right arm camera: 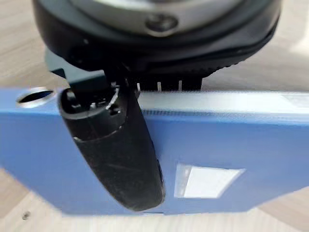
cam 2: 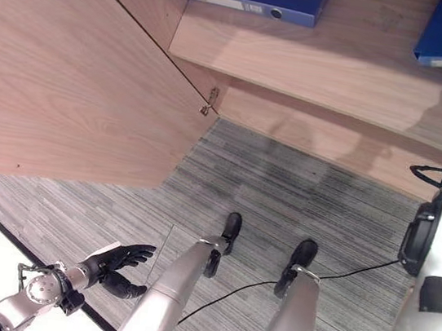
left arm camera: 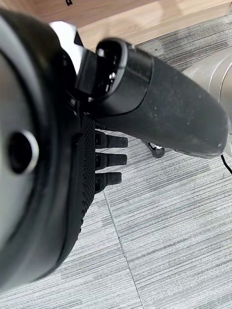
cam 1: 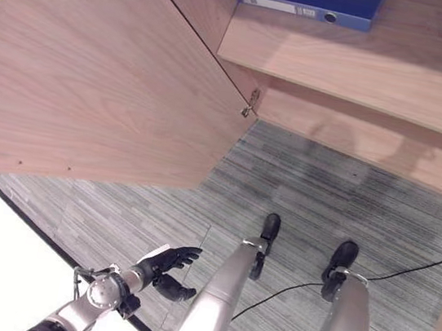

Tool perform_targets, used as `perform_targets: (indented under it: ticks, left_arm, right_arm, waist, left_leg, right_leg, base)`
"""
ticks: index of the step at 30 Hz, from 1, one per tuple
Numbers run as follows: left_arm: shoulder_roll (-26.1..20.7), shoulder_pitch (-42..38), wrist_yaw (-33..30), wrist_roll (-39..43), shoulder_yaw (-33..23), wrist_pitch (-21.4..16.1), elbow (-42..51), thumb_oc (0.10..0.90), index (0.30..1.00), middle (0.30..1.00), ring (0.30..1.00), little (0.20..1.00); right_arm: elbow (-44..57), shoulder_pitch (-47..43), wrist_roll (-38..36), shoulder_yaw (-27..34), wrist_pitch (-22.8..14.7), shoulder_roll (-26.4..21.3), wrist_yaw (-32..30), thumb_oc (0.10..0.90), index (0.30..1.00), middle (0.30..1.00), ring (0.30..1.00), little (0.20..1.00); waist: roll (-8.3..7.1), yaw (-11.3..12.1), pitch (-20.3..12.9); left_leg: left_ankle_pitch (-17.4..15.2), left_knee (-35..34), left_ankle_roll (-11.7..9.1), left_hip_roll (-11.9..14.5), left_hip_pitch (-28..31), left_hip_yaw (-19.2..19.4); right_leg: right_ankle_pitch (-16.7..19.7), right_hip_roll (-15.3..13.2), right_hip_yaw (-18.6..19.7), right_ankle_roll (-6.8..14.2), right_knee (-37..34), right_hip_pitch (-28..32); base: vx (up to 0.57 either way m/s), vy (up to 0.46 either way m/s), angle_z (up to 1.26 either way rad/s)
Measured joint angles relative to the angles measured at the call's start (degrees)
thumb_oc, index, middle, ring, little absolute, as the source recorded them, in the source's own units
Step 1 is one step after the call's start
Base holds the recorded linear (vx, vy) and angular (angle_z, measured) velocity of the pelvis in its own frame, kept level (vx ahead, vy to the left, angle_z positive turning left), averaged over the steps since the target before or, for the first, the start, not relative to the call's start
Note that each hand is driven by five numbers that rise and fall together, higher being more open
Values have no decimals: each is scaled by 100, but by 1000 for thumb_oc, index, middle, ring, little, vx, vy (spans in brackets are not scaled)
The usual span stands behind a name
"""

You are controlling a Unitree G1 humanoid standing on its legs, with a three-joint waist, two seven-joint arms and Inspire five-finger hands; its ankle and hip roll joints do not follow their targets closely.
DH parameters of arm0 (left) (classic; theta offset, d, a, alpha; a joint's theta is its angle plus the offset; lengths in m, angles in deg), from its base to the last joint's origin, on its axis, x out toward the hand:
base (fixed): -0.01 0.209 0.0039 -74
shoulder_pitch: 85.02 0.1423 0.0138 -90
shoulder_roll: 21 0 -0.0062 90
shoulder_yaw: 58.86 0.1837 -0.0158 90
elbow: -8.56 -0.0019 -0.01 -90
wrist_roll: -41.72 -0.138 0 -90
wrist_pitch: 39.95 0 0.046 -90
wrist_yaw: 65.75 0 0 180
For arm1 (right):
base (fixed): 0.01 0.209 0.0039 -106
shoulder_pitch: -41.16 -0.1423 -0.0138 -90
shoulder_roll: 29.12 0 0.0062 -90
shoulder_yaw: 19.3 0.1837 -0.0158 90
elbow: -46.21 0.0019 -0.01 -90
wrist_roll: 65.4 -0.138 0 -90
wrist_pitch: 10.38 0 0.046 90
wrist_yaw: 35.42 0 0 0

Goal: Put the empty folder in the office cabinet

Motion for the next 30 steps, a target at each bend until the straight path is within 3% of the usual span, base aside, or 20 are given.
perform_targets:
  ticks: [5, 7, 9, 11, 15, 23, 30]
  left_arm:
    - [-4, -15, -21, 6, -16, 29, -25, 800, 900, 900, 900, 900]
    - [-19, -25, -117, 0, -16, 52, -46, 800, 900, 900, 900, 900]
    - [-95, -62, -139, -10, -19, 72, -80, 800, 900, 900, 900, 900]
    - [-144, -122, -159, -30, -23, 128, -167, 800, 900, 900, 900, 900]
    - [-156, -23, -208, -234, -89, 159, -335, 800, 900, 900, 900, 900]
    - [-79, 16, -322, -282, -97, 273, -712, 800, 900, 900, 900, 900]
    - [353, -43, -543, -272, -136, 276, -1151, 800, 900, 900, 900, 900]
  right_arm:
    - [-412, -327, 266, -38, 113, -9, -270, 800, 900, 900, 900, 900]
    - [-712, -647, 563, -110, 354, -12, -581, 800, 900, 900, 900, 900]
    - [-985, -733, 986, -243, 722, -51, -711, 800, 900, 900, 900, 900]
    - [-1157, -755, 1281, -400, 1060, -53, -816, 800, 900, 900, 900, 900]
    - [-1269, -757, 1664, -600, 1598, 31, -817, 800, 900, 900, 900, 900]
    - [-1276, -749, 1843, -581, 1775, 262, -823, 800, 900, 900, 900, 900]
    - [-1293, -146, 1828, -21, 1744, 716, -965, 800, 900, 900, 900, 900]
  waist:
    - [-61, -53, -17]
    - [-138, -136, -30]
    - [-345, -156, -84]
    - [-451, -172, -83]
    - [-507, -132, -119]
    - [-546, -98, -216]
    - [-545, -107, -219]
  left_leg:
    - [34, -15, 8, 5, -23, -25]
    - [42, -33, 7, 11, -17, -81]
    - [81, -132, 0, 15, 28, -74]
    - [114, -244, -7, 27, 194, -90]
    - [219, -654, -7, 26, 696, -87]
    - [491, -1219, 9, 54, 1139, -79]
    - [643, -1802, -28, 124, 1873, -98]
  right_leg:
    - [48, 5, -48, -23, -64, 4]
    - [64, 15, -110, -32, -123, 53]
    - [94, 29, -105, -42, -195, 75]
    - [107, 45, -135, -50, -288, 244]
    - [166, 65, -153, -1, -603, 692]
    - [465, 134, -241, -3, -1139, 1117]
    - [607, 246, -298, 87, -1756, 1853]
  base:
    - [3, -7, 0]
    - [8, -40, 1]
    - [9, -46, -3]
    - [4, -41, 0]
    - [4, -18, 0]
    - [-39, 5, -2]
    - [-16, -16, -4]
